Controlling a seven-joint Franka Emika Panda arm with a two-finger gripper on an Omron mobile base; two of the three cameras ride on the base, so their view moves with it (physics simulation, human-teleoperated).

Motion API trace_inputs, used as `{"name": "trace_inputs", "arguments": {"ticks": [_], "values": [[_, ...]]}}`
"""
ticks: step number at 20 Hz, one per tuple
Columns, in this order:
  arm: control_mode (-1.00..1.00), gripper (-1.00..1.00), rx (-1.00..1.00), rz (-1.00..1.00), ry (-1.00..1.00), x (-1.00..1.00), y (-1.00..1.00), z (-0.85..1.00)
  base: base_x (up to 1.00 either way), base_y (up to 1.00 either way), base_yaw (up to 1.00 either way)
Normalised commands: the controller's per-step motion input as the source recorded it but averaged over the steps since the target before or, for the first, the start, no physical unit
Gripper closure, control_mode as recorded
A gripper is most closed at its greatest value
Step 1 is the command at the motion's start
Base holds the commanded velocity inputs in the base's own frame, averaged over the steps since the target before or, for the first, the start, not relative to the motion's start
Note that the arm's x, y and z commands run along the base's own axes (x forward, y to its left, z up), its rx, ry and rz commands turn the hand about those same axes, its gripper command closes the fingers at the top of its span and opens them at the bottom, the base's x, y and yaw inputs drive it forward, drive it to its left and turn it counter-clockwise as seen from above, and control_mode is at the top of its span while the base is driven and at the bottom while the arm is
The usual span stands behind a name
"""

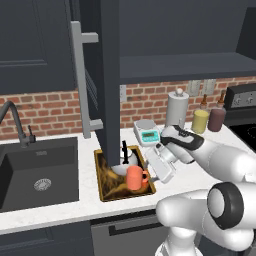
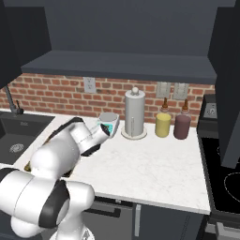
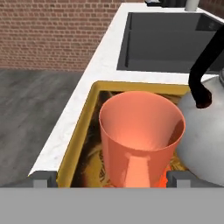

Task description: Pick the kettle from the counter and place it on the tray. Then pick the mug from the cabinet and place it on the tray. Then close the cabinet doors.

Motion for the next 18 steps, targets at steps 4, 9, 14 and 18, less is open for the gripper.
{"name": "trace_inputs", "arguments": {"ticks": [4, 9, 14, 18], "values": [[-1.00, -1.00, 0.05, 0.00, 0.00, -0.23, -0.17, 0.52, 0.00, 0.00, 0.00], [-1.00, -1.00, 0.05, 0.00, -0.01, -0.17, -0.15, 0.43, 0.00, 0.00, 0.00], [-1.00, -1.00, 0.01, -0.11, 0.00, -0.23, -0.08, 0.25, 0.00, 0.00, 0.00], [-1.00, -1.00, 0.00, -0.09, 0.02, -0.02, -0.18, 0.02, 0.00, 0.00, 0.00]]}}
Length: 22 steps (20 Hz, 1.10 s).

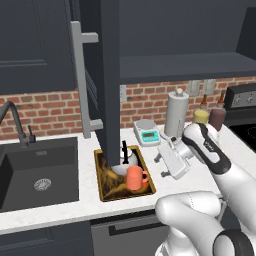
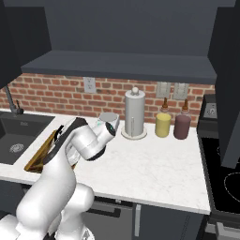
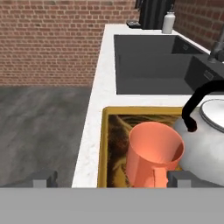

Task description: Pick the kettle from the counter and place it on the tray. Then pick the mug from the cabinet and place it on the tray. Then close the cabinet doors.

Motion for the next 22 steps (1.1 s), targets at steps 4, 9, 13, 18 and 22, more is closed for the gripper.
{"name": "trace_inputs", "arguments": {"ticks": [4, 9, 13, 18, 22], "values": [[-1.00, -1.00, 0.03, 0.00, 0.01, 0.00, -0.03, 0.00, 0.00, 0.00, 0.00], [-1.00, -1.00, 0.12, -0.15, 0.00, -0.01, -0.45, 0.09, 0.00, 0.00, 0.00], [-1.00, -1.00, 0.14, -0.26, 0.00, -0.07, -0.64, 0.21, 0.00, 0.00, 0.00], [-1.00, -1.00, 0.12, -0.26, 0.00, -0.06, -0.61, 0.29, 0.00, 0.00, 0.00], [-1.00, -1.00, 0.14, -0.22, 0.00, -0.02, -0.56, 0.29, 0.00, 0.00, 0.00]]}}
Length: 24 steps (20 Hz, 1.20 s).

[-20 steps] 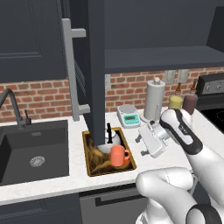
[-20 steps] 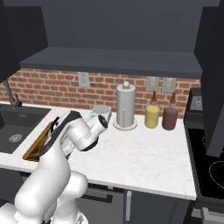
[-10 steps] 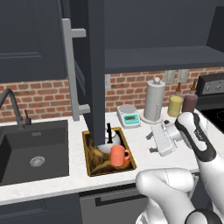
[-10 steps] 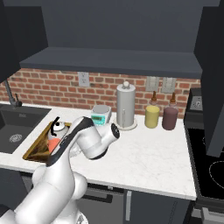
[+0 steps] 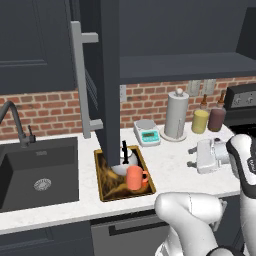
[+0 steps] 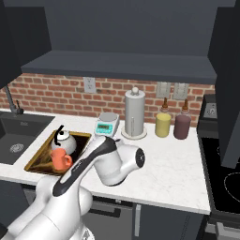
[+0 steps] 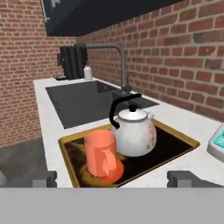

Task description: Pick the kettle from the counter and place it on the tray. Then pick the mug from the cabinet and place it on the tray. Then close the cabinet doors.

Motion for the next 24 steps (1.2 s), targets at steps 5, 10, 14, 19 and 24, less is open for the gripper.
{"name": "trace_inputs", "arguments": {"ticks": [5, 10, 14, 19, 24], "values": [[-1.00, -1.00, 0.15, -0.18, 0.00, 0.00, -0.51, 0.21, 0.00, 0.00, 0.00], [-1.00, -1.00, 0.05, -0.16, 0.00, 0.00, -0.43, 0.07, 0.00, 0.00, 0.00], [-1.00, -1.00, 0.03, -0.15, 0.00, 0.00, -0.47, 0.18, 0.00, 0.00, 0.00], [-1.00, -1.00, 0.11, -0.09, 0.00, -0.05, -0.56, 0.25, 0.00, 0.00, 0.00], [-1.00, -1.00, 0.13, -0.03, 0.00, -0.01, -0.55, 0.07, 0.00, 0.00, 0.00]]}}
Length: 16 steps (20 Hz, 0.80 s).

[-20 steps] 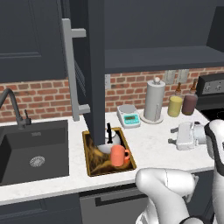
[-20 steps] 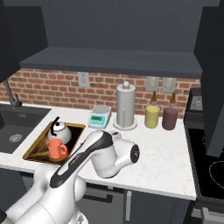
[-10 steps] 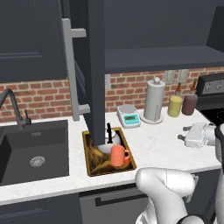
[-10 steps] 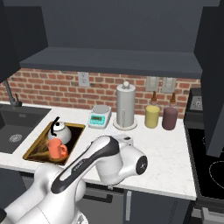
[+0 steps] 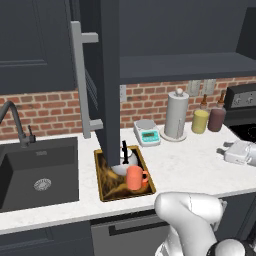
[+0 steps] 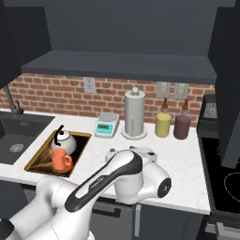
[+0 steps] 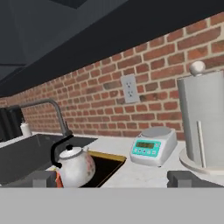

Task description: Pick the kettle from the counter and place it on the tray. Then pick the mug from the cabinet and place it on the tray. Then close the cabinet doors.

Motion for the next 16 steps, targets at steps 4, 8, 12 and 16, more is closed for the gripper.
{"name": "trace_inputs", "arguments": {"ticks": [4, 8, 12, 16], "values": [[-1.00, -1.00, 0.12, 0.00, 0.00, 0.00, -0.42, 0.00, 0.00, 0.00, 0.00], [-1.00, -1.00, 0.16, 0.00, 0.00, -0.11, -0.44, 0.08, 0.00, 0.00, 0.00], [-1.00, -1.00, 0.20, 0.00, 0.00, -0.10, -0.62, 0.24, 0.00, 0.00, 0.00], [-1.00, -1.00, 0.20, 0.00, -0.01, -0.03, -0.56, 0.24, 0.00, 0.00, 0.00]]}}
